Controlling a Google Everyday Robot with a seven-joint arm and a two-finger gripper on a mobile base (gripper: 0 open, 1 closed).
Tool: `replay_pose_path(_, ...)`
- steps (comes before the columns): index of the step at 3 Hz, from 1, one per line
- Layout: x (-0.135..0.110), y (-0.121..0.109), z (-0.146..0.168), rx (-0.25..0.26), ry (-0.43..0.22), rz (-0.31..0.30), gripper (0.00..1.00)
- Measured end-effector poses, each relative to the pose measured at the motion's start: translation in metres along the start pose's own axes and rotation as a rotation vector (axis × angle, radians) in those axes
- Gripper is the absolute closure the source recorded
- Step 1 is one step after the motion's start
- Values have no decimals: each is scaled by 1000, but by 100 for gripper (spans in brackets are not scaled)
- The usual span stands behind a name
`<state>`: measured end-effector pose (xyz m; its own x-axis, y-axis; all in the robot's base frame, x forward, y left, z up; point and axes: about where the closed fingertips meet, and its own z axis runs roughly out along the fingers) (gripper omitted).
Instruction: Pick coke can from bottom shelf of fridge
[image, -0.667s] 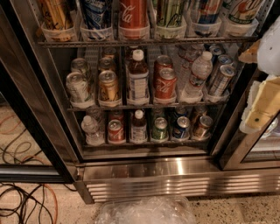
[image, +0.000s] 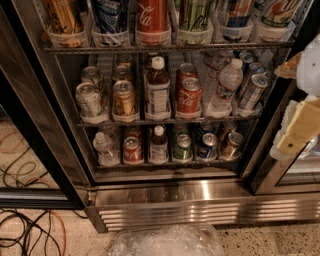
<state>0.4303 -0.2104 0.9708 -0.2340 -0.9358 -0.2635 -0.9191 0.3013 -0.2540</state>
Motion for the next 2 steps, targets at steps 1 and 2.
replay_pose_path(1, -9, 28, 11, 23, -117, 79, 0)
replay_pose_path(2, -20, 64, 31, 41, -244, 170, 0)
